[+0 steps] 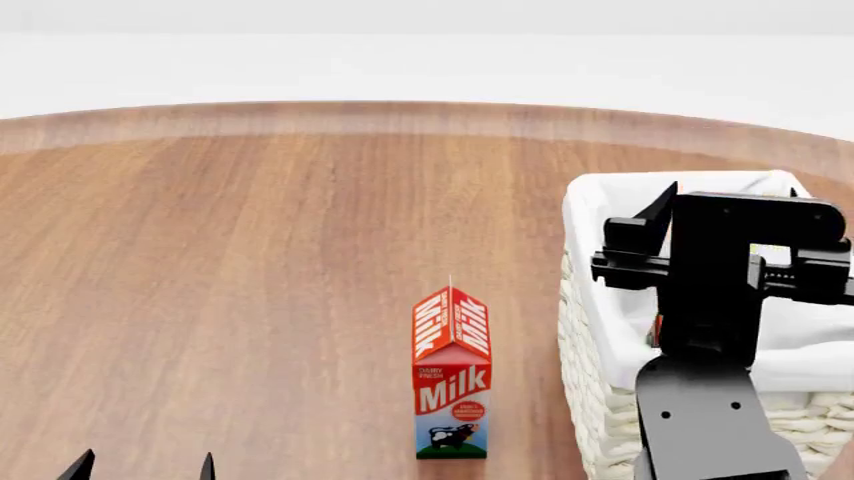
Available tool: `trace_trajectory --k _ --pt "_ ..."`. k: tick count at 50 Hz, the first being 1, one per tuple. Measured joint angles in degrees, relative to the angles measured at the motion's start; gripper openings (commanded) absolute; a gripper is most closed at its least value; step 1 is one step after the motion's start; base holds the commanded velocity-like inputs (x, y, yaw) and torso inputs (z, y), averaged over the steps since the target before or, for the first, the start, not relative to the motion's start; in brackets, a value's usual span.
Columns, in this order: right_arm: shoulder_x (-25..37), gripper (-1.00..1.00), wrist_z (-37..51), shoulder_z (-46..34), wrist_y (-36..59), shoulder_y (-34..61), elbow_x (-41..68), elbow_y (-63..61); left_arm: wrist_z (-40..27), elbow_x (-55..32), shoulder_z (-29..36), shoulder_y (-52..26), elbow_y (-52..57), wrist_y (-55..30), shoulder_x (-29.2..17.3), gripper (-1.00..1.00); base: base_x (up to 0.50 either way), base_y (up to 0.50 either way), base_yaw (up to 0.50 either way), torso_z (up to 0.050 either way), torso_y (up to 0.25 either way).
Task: Pick up the orange juice, and put it in the basket.
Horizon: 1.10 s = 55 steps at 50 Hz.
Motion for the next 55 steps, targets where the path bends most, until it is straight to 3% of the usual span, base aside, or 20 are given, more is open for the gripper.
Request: trace_trajectory --k 34,55 --pt "1.17 1.00 0.32 -0.27 2.75 -2.11 -0.22 -7.25 -0.30 -0.25 0.37 -0.12 -0.05 0.15 -0.24 1.00 0.00 0.00 0.00 0.000 0.000" --pt "4.35 1.00 1.27 1.27 5.30 -10.55 2.59 -25.94 -0.47 -0.40 0.60 -0.19 -0.08 0.24 -0.39 1.00 0.00 0.00 0.00 0.000 0.000"
